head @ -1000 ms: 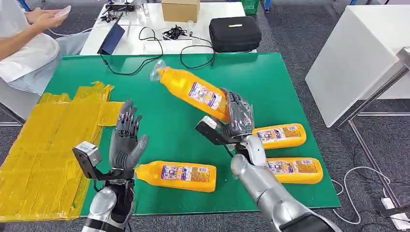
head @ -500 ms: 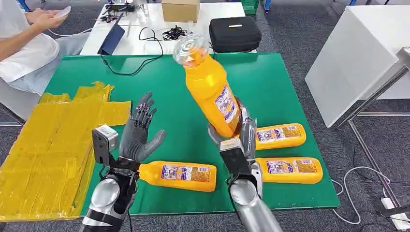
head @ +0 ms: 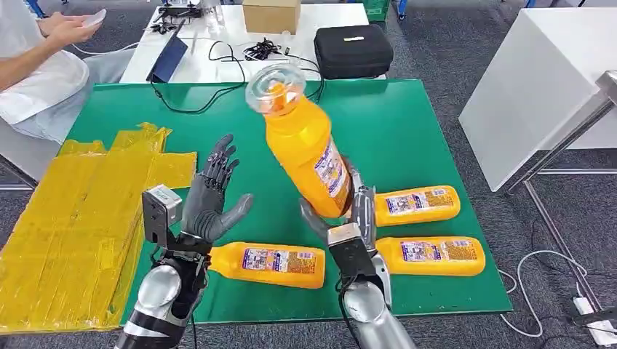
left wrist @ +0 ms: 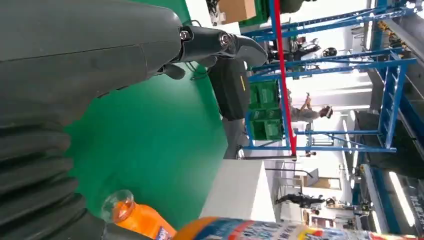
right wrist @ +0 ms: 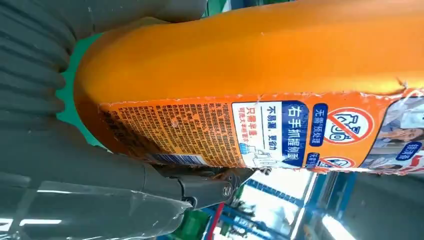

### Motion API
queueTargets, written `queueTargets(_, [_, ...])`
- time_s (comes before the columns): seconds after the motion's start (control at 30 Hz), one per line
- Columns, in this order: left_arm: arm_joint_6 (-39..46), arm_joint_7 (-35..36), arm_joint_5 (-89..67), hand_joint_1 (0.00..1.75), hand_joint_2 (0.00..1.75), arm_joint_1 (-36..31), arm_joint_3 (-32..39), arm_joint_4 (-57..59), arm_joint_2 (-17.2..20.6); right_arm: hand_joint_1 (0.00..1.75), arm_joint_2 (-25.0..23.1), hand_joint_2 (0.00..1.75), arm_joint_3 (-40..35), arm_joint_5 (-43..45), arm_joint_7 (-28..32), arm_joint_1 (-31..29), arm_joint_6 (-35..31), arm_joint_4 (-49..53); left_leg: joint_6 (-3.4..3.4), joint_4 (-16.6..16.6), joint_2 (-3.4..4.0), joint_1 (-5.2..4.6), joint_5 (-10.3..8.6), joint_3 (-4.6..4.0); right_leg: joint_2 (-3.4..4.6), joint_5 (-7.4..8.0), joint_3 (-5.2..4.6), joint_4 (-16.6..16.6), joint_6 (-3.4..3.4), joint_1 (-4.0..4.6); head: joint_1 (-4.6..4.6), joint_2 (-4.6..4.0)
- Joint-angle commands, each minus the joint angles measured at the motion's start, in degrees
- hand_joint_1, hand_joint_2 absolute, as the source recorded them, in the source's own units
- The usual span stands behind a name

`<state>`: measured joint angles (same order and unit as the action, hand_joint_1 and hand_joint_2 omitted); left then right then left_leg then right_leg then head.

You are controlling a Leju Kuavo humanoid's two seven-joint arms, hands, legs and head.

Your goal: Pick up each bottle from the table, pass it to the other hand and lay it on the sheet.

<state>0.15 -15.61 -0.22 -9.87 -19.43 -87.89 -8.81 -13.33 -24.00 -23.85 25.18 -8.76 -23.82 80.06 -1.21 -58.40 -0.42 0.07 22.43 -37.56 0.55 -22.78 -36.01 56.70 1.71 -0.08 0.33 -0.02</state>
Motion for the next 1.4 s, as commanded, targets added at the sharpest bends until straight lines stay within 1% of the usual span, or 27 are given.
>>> queueTargets(0.03, [0.0,-0.2,1.5,0.00,1.75,-1.8,-2.0,0.9,2.4,1.75,-0.2,1.75,-4.6,-1.1,-1.0,-4.2,0.0,-9.7,0.08,0.0,0.13,0.03,0.16,0.43,0.06,-0.10,0.40,-0.1,-0.03,0.04,0.02,0.00])
queueTargets(0.23, [0.0,-0.7,2.0,0.00,1.75,-0.6,-2.8,-0.4,2.7,1.75,-0.2,1.75,-2.2,-0.7,-2.0,-6.0,-0.8,-12.9,0.04,0.0,0.08,0.01,0.06,0.21,0.05,-0.02,0.20,-0.1,-0.01,0.01,0.02,0.00])
queueTargets(0.27, [-0.1,-0.8,2.1,0.00,1.75,-0.6,-2.9,-0.4,2.7,1.75,-0.2,1.75,-1.7,-0.7,-2.1,-6.3,-0.9,-13.4,0.06,0.0,0.12,0.02,0.15,0.42,0.05,-0.10,0.41,-0.1,-0.01,0.03,0.02,0.00])
queueTargets(0.3, [-0.2,-0.9,2.3,0.00,1.75,-0.7,-3.2,-0.4,2.7,1.75,-0.3,1.75,-0.7,-0.3,-2.4,-7.0,-0.9,-14.4,0.05,0.1,0.09,0.00,0.09,0.32,0.04,-0.06,0.31,-0.1,-0.01,0.00,0.02,0.00])
queueTargets(0.33, [-0.3,-1.0,2.5,0.00,1.75,-0.8,-3.4,-0.4,2.7,1.75,-0.2,1.75,0.5,0.2,-2.6,-7.8,-1.0,-15.3,0.07,0.1,0.09,0.00,0.16,0.48,0.03,-0.12,0.48,-0.1,-0.02,0.01,0.02,0.00])
queueTargets(0.37, [-0.3,-1.0,2.5,0.00,1.75,-0.9,-3.6,-0.3,2.6,1.75,-0.2,1.75,1.5,0.6,-2.8,-8.5,-1.2,-16.2,0.05,0.1,0.06,-0.01,0.09,0.32,0.02,-0.06,0.32,-0.1,-0.02,0.00,0.02,0.00])
queueTargets(0.4, [-0.4,-1.1,2.7,0.00,1.75,-0.9,-3.8,-0.3,2.6,1.75,-0.3,1.75,2.8,1.4,-3.0,-9.2,-1.3,-17.2,0.08,0.1,0.08,0.00,0.14,0.46,0.02,-0.11,0.45,-0.1,-0.02,0.02,0.00,0.00])
queueTargets(0.43, [-0.5,-1.1,2.8,0.00,1.75,-1.1,-4.1,-0.1,2.6,1.75,-0.3,1.75,4.0,1.9,-2.8,-10.0,-1.7,-18.1,0.04,0.1,0.01,-0.01,0.05,0.24,-0.03,-0.04,0.25,-0.1,-0.01,0.00,0.02,0.00])
queueTargets(0.47, [-0.6,-1.1,2.9,0.00,1.75,-1.2,-4.3,0.2,2.6,1.75,-0.2,1.75,5.2,2.2,-2.6,-10.9,-1.6,-19.1,0.08,0.1,0.02,0.01,0.14,0.48,-0.05,-0.13,0.49,-0.1,-0.02,0.03,0.02,0.00])
queueTargets(0.5, [-0.6,-1.1,3.0,0.00,1.75,-1.3,-4.4,0.3,2.6,1.75,-0.1,1.75,5.9,2.2,-2.5,-11.4,-1.6,-19.5,0.06,0.1,-0.03,0.00,0.07,0.32,-0.07,-0.07,0.34,-0.1,-0.01,0.01,0.02,0.00])
queueTargets(0.53, [-0.6,-1.1,3.0,0.00,1.75,-1.3,-4.4,0.5,2.6,1.75,-0.1,1.75,6.5,2.3,-2.5,-11.6,-1.6,-19.7,0.07,0.1,-0.01,0.00,0.12,0.47,-0.07,-0.12,0.49,-0.1,-0.02,0.01,0.02,0.00])
queueTargets(0.6, [-0.6,-1.1,3.0,0.00,1.75,-1.3,-4.4,0.5,2.6,1.75,0.1,1.75,6.6,2.4,-2.5,-11.7,-1.6,-19.7,0.03,0.1,0.00,-0.02,0.04,0.21,-0.02,-0.03,0.22,-0.1,0.00,-0.01,0.00,0.00])
queueTargets(0.63, [-0.6,-1.1,3.0,0.00,1.75,-1.3,-4.4,0.5,2.6,1.75,0.1,1.75,6.6,2.4,-2.5,-11.7,-1.6,-19.7,0.06,0.1,0.03,0.00,0.12,0.40,-0.03,-0.09,0.41,-0.1,-0.01,0.01,0.02,0.00])
queueTargets(0.7, [-0.6,-1.1,3.0,0.00,1.75,-1.3,-4.4,0.5,2.6,1.75,0.1,1.75,6.6,2.4,-2.5,-11.7,-1.6,-19.7,0.04,0.1,-0.02,0.00,0.03,0.19,-0.05,-0.03,0.21,-0.1,0.00,0.01,0.02,0.00])
queueTargets(0.73, [-0.6,-1.1,3.1,0.00,1.75,-1.3,-4.4,0.5,2.6,1.75,-0.2,1.75,6.6,2.3,-2.5,-11.5,-1.8,-19.6,0.07,0.1,-0.02,0.00,0.11,0.39,-0.07,-0.11,0.40,-0.1,-0.01,0.01,0.02,0.00])
queueTargets(0.83, [-0.7,-1.2,3.2,0.00,1.75,-1.4,-4.5,0.6,2.6,1.75,-0.2,1.75,7.7,2.5,-2.6,-11.8,-1.7,-19.5,0.04,0.0,-0.01,0.00,0.07,0.23,-0.04,-0.06,0.24,0.0,0.00,0.01,0.00,0.00])
queueTargets(0.87, [-0.8,-1.2,3.3,0.00,1.75,-1.5,-4.6,0.7,2.6,1.75,-0.2,1.75,7.7,2.4,-2.6,-11.9,-1.4,-19.7,0.07,0.0,0.00,0.00,0.15,0.44,-0.07,-0.14,0.45,-0.1,-0.01,0.01,0.02,0.00])
queueTargets(0.9, [-0.8,-1.2,3.4,0.00,1.75,-1.6,-4.6,0.9,2.6,1.75,-0.3,1.75,7.1,1.9,-2.4,-12.0,-1.0,-19.8,0.04,0.0,-0.02,-0.01,0.06,0.25,-0.05,-0.06,0.26,0.0,0.00,0.00,0.02,0.00])
queueTargets(0.93, [-0.8,-1.2,3.4,0.00,1.75,-1.7,-4.7,1.0,2.6,1.75,-0.4,1.75,6.6,1.4,-2.3,-12.1,-0.9,-19.9,0.07,0.0,0.00,0.01,0.15,0.42,-0.07,-0.13,0.44,0.0,-0.01,0.02,0.02,0.00])
queueTargets(0.97, [-1.0,-1.2,3.5,0.00,1.75,-2.0,-4.7,1.2,2.5,1.75,-0.7,1.75,5.4,0.4,-2.2,-12.1,-0.4,-20.2,0.04,0.0,0.00,-0.02,0.06,0.22,-0.03,-0.05,0.22,0.0,0.01,-0.01,0.02,0.00])
queueTargets(1.1, [-1.1,-1.2,3.7,0.00,1.75,-2.8,-4.6,1.9,2.5,1.75,-1.5,1.75,-0.8,-2.9,-1.7,-11.1,2.1,-20.4,0.07,0.0,0.10,0.01,0.11,0.31,0.05,-0.06,0.29,0.0,-0.01,0.02,0.02,0.00])
queueTargets(1.13, [-1.1,-1.2,3.8,0.00,1.75,-2.9,-4.4,2.0,2.5,1.75,-1.4,1.75,-2.7,-3.7,-1.4,-10.6,2.8,-20.1,0.09,0.0,0.12,0.02,0.17,0.44,0.06,-0.11,0.41,0.0,-0.03,0.03,0.02,0.00])
queueTargets(1.2, [-0.9,-1.2,4.2,0.00,1.75,-3.0,-3.3,2.3,2.5,1.75,-1.1,1.75,-6.5,-5.5,-0.9,-9.3,3.4,-18.7,0.06,0.0,0.06,0.01,0.06,0.22,0.02,-0.04,0.20,0.0,-0.01,0.01,0.02,0.00])
queueTargets(1.27, [-0.6,-1.3,4.5,0.00,1.75,-3.0,-2.3,2.7,2.5,1.75,-0.4,1.75,-10.0,-7.5,-0.3,-8.3,3.4,-17.2,0.11,0.1,0.09,0.03,0.17,0.50,0.02,-0.14,0.47,-0.1,-0.04,0.04,0.02,0.00])
queueTargets(1.33, [-0.6,-1.3,4.7,0.00,1.75,-3.0,-1.8,2.9,2.5,1.75,-0.4,1.75,-11.1,-8.4,-0.5,-7.8,3.0,-16.5,0.05,0.1,0.03,0.02,0.06,0.22,0.00,-0.04,0.21,-0.1,-0.01,0.02,0.02,0.00])
queueTargets(1.37, [-0.5,-1.3,5.0,0.00,1.75,-3.0,-1.3,3.2,2.4,1.75,0.1,1.75,-12.7,-8.9,-0.7,-7.5,3.2,-15.4,0.08,0.1,0.06,0.03,0.17,0.46,0.00,-0.14,0.44,-0.1,-0.03,0.04,0.02,0.00])
queueTargets(1.4, [-0.7,-1.4,5.4,0.00,1.75,-3.1,-1.0,3.5,2.3,1.75,0.4,1.75,-13.8,-9.3,-1.1,-7.5,3.6,-15.0,0.07,0.1,0.04,0.02,0.11,0.33,-0.01,-0.10,0.31,-0.1,-0.02,0.02,0.02,0.00])
